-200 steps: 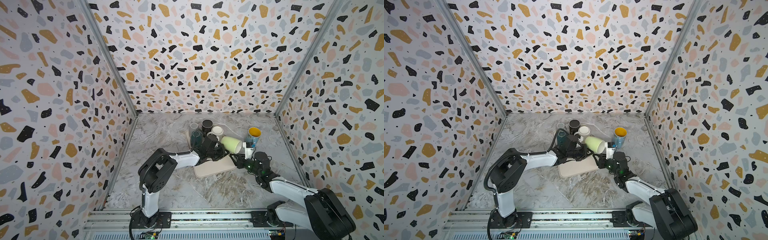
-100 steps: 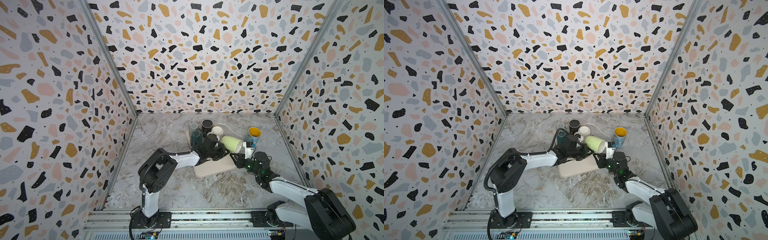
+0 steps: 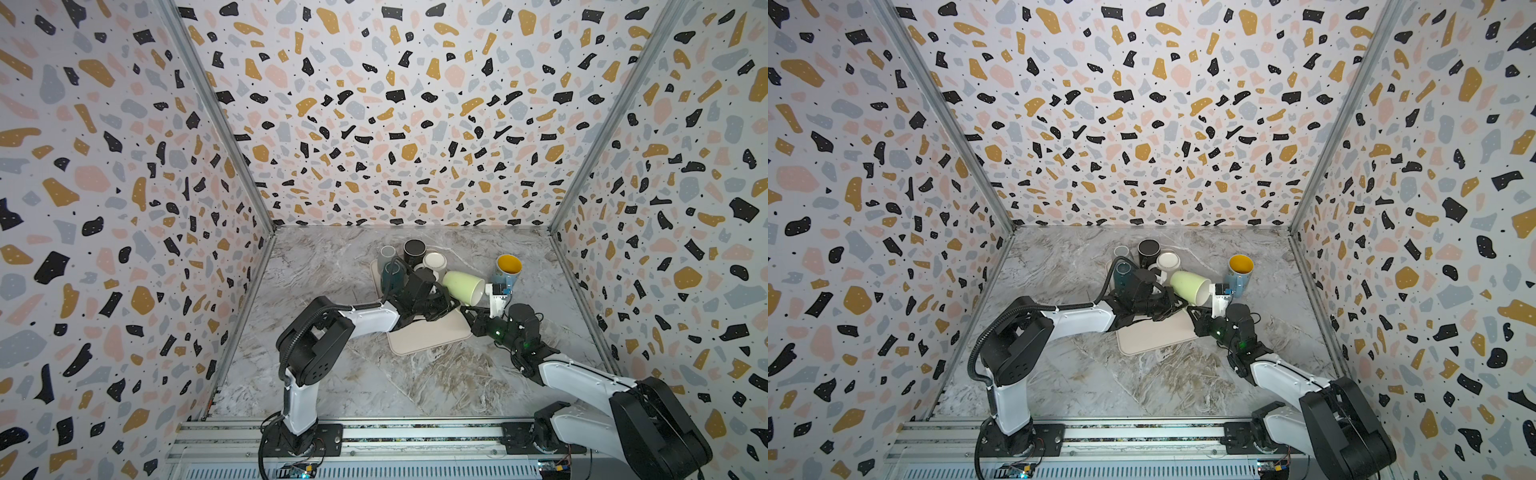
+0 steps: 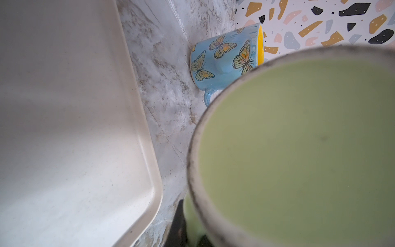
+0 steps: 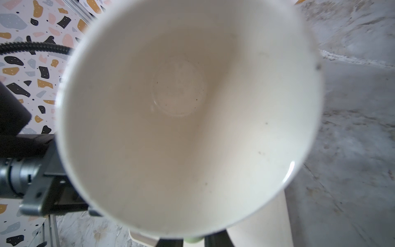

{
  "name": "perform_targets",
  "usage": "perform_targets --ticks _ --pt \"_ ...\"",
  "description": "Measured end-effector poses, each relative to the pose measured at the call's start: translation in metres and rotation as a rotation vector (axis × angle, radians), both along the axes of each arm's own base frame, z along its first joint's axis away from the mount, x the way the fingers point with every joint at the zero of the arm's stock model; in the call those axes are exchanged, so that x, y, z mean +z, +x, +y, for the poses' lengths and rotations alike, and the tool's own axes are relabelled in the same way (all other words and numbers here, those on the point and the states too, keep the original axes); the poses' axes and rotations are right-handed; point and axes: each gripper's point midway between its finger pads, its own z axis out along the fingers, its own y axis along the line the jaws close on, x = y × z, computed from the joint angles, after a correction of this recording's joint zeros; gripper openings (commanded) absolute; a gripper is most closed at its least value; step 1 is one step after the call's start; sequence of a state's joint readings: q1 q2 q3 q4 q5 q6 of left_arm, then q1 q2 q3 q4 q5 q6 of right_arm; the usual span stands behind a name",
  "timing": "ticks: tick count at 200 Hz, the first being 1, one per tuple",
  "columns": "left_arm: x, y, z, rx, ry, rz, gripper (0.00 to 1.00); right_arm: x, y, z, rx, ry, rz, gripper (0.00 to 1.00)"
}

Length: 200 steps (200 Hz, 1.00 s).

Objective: Turn the mug right side up
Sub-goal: Place the mug at the top-right of the table.

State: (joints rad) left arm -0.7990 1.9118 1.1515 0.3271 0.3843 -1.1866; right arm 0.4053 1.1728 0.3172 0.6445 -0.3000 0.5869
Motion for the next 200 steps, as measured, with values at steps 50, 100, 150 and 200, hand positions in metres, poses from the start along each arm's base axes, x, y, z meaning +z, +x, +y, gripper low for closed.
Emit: perform_targets --ticks 50,100,150,200 --pt "0.000 0.000 0.000 0.000 0.000 0.000 0.00 0.000 0.000 0.000 -0.003 0.005 0.004 0.00" --pt "0.001 0.000 -0.001 -0.001 -0.006 -0.003 0.00 0.002 0.000 -0.001 -0.005 0.007 0.000 0.00" --pt "0.004 -0.001 -0.003 -0.013 -0.018 -0.007 0.23 0.003 0.001 -0.003 -0.023 0.009 0.003 0.00" --pt "0.006 -0.007 -0.007 -0.039 -0.034 -0.003 0.33 -0.007 0.003 -0.011 -0.069 -0.006 0.047 0.00"
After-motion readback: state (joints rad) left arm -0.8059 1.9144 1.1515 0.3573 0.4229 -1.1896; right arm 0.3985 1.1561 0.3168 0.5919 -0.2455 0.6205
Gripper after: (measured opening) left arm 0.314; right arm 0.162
